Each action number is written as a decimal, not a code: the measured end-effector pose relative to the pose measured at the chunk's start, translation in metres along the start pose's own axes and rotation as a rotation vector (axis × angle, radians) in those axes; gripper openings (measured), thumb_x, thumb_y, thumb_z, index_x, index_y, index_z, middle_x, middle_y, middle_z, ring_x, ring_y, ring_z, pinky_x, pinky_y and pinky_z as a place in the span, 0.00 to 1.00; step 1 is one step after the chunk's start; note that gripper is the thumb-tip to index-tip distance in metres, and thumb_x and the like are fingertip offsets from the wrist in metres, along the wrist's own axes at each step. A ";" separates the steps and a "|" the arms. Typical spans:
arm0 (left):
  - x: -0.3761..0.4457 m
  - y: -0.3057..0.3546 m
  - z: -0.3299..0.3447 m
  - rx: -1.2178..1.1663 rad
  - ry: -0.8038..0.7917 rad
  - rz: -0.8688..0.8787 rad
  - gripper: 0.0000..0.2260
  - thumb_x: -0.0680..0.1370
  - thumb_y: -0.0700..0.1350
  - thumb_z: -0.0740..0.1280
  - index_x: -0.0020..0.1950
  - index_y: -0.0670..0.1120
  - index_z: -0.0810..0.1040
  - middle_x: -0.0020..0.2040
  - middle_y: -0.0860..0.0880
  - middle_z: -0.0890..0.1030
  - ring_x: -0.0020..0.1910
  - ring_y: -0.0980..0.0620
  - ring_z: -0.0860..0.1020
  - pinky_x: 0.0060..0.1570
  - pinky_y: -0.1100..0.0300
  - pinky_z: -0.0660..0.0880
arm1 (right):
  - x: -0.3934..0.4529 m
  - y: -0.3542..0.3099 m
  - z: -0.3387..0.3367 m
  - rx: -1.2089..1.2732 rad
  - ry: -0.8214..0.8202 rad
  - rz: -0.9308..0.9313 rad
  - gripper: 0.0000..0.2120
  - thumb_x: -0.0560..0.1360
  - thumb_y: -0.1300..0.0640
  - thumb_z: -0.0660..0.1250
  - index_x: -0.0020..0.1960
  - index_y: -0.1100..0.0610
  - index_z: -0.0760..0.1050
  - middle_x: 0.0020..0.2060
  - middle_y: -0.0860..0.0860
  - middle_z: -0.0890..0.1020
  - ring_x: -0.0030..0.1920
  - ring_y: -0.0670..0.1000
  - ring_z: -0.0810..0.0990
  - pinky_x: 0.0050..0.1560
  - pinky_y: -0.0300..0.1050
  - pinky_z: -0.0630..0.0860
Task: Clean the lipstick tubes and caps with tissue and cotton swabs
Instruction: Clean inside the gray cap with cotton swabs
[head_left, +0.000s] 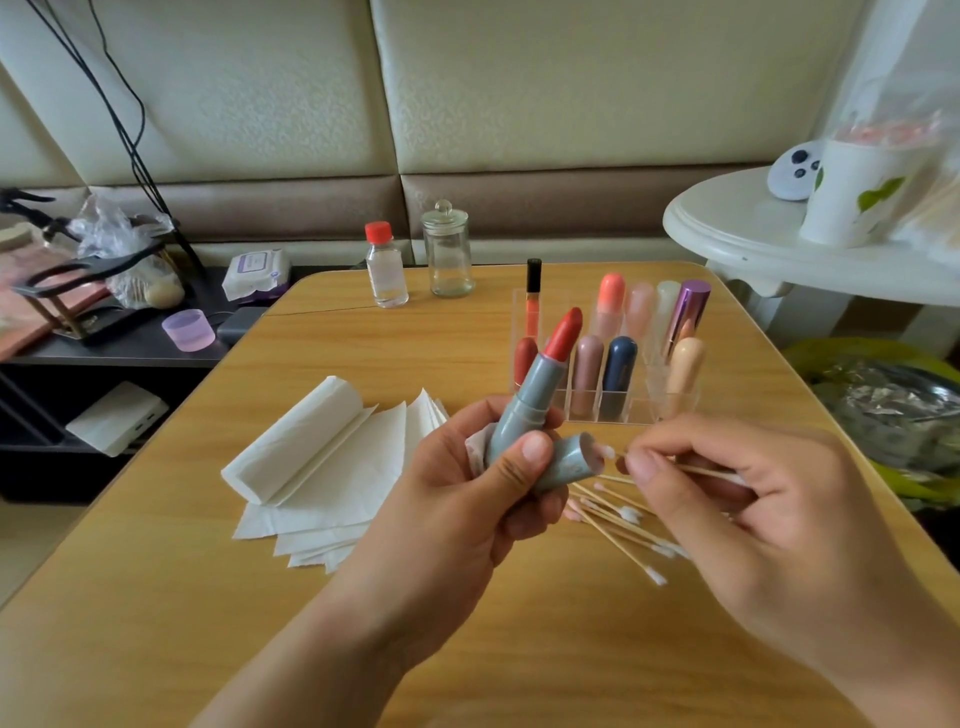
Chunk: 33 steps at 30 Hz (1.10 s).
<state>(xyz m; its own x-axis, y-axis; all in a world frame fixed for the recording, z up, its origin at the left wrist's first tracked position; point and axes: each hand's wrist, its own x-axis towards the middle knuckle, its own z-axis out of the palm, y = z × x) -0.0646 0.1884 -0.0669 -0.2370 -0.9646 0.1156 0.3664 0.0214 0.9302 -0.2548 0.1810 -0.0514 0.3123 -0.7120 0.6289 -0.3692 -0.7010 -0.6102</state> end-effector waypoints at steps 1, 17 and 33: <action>0.000 -0.001 -0.001 0.008 0.010 0.004 0.06 0.74 0.49 0.72 0.50 0.51 0.81 0.45 0.40 0.80 0.36 0.46 0.69 0.36 0.52 0.58 | 0.000 0.000 -0.001 -0.001 0.004 0.003 0.09 0.77 0.54 0.64 0.41 0.52 0.81 0.31 0.33 0.76 0.33 0.37 0.79 0.34 0.23 0.66; -0.001 -0.002 -0.003 0.137 0.038 0.086 0.05 0.75 0.44 0.68 0.49 0.49 0.81 0.40 0.41 0.79 0.35 0.49 0.73 0.36 0.62 0.72 | -0.006 -0.001 -0.001 -0.058 -0.064 0.082 0.13 0.72 0.48 0.64 0.32 0.49 0.79 0.22 0.48 0.76 0.21 0.49 0.72 0.22 0.45 0.65; 0.001 -0.003 -0.002 0.154 0.093 0.068 0.04 0.76 0.47 0.68 0.49 0.50 0.81 0.40 0.39 0.77 0.36 0.48 0.70 0.38 0.55 0.66 | -0.010 -0.004 0.006 -0.173 0.025 0.016 0.12 0.77 0.50 0.65 0.38 0.50 0.82 0.21 0.48 0.75 0.20 0.49 0.72 0.22 0.46 0.67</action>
<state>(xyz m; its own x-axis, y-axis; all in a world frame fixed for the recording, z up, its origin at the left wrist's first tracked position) -0.0640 0.1869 -0.0704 -0.1298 -0.9795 0.1543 0.2350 0.1208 0.9645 -0.2513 0.1911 -0.0578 0.2836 -0.7204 0.6330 -0.5198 -0.6702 -0.5298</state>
